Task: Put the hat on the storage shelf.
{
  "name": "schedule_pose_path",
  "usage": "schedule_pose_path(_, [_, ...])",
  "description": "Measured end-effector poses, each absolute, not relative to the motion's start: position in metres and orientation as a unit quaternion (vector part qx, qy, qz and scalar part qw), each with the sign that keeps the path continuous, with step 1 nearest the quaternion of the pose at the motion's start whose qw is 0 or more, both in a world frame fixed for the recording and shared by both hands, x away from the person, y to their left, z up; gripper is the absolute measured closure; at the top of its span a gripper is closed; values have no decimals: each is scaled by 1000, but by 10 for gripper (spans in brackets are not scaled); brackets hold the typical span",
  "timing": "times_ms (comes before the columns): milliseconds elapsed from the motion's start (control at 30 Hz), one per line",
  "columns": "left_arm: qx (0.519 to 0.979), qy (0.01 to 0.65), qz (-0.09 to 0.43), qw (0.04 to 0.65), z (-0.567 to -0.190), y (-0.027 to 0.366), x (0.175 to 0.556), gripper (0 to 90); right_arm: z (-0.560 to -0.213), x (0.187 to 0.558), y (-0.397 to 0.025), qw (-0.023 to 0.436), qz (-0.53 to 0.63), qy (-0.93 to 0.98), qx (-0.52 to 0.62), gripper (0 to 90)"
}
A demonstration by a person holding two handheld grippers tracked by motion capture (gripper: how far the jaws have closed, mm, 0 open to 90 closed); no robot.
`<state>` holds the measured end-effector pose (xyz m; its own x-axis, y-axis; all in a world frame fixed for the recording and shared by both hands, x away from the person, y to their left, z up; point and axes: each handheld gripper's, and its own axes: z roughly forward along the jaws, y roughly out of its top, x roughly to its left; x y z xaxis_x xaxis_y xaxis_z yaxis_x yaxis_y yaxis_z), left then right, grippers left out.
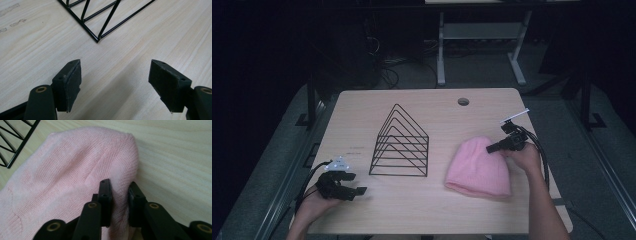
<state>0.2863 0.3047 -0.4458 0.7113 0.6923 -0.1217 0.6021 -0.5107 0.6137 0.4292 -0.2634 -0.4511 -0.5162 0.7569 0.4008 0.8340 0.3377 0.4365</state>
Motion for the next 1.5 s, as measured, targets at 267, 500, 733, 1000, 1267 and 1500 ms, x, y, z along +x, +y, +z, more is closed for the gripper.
schedule_pose_path(267, [866,372,67,328,-443,304,286,265,-444,421,-269,75,-340,-805,-481,800])
schedule_pose_path(500, [868,366,64,328,-440,302,286,268,-430,414,-273,78,-363,-798,-475,802])
schedule_pose_path(733, [872,359,55,328,-435,300,287,268,-411,406,-278,72,-392,-796,-456,806])
schedule_pose_path(1000, [873,353,50,333,-427,300,289,268,-373,396,-277,50,-406,-805,-429,810])
schedule_pose_path(1267, [874,345,45,340,-413,300,290,270,-336,391,-268,33,-413,-818,-400,811])
schedule_pose_path(1500, [877,333,41,345,-397,299,293,271,-309,389,-263,19,-419,-823,-384,811])
